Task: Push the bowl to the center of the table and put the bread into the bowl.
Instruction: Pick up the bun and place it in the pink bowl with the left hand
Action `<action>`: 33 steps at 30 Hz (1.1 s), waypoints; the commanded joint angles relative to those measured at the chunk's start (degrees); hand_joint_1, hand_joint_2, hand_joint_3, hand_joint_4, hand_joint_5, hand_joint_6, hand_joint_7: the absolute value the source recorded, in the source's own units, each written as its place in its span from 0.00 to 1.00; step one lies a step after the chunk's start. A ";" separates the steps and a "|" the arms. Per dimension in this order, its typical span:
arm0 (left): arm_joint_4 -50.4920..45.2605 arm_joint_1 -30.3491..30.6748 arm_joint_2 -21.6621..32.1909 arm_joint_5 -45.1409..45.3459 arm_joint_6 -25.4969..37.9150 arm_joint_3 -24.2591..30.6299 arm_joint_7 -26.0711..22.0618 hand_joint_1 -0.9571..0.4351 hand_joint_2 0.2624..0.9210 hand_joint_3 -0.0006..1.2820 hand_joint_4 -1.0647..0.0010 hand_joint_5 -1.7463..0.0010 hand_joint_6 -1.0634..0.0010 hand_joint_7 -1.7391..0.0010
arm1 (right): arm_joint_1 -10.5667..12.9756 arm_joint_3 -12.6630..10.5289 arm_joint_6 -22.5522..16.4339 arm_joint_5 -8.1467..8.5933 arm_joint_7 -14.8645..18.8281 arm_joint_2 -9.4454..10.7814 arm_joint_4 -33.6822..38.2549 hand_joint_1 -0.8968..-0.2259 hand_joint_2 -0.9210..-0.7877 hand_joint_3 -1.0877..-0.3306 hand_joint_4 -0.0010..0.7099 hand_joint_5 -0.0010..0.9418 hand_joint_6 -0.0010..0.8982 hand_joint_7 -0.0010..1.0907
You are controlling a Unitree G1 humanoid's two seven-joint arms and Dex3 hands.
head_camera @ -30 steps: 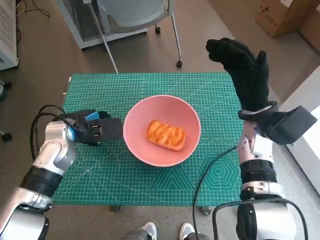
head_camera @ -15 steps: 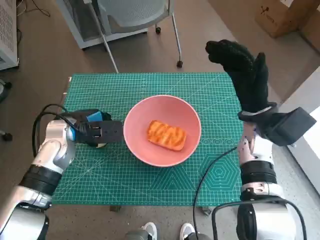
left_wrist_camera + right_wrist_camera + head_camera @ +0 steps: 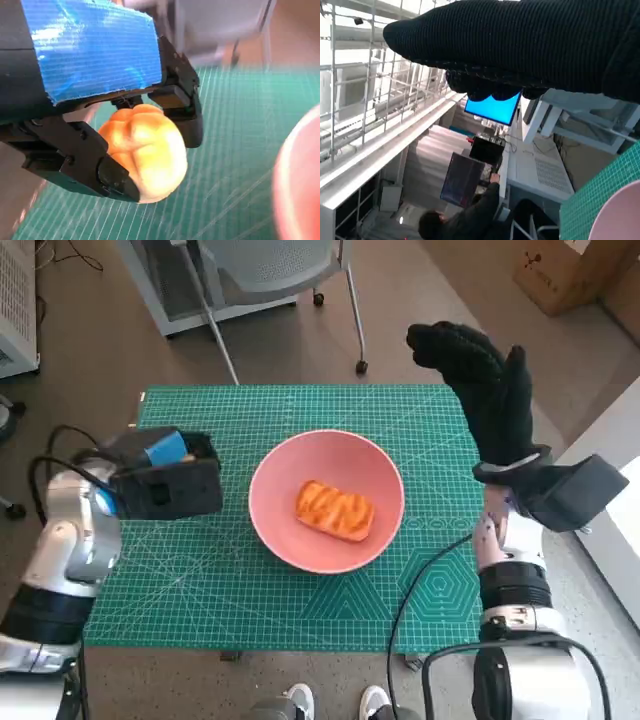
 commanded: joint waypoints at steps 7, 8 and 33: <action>-18.50 1.06 -2.74 -3.37 2.35 4.77 0.49 0.69 1.00 0.05 0.37 0.33 0.38 0.34 | 1.48 0.24 1.63 -0.10 0.97 0.49 0.22 0.51 0.00 0.78 0.33 0.00 0.48 0.00; -19.74 1.06 -3.10 -3.26 2.42 4.70 0.59 0.69 1.00 0.05 0.37 0.33 0.38 0.34 | 1.48 0.26 1.71 -0.10 0.94 0.52 0.18 0.51 0.00 0.78 0.33 0.00 0.48 0.00; -13.84 -2.87 -16.36 -2.31 -6.75 -6.58 4.38 0.69 0.99 0.01 0.26 0.37 0.36 0.39 | 3.14 0.64 0.14 -1.09 -0.60 0.66 -0.81 0.51 0.00 0.77 0.32 0.00 0.47 0.00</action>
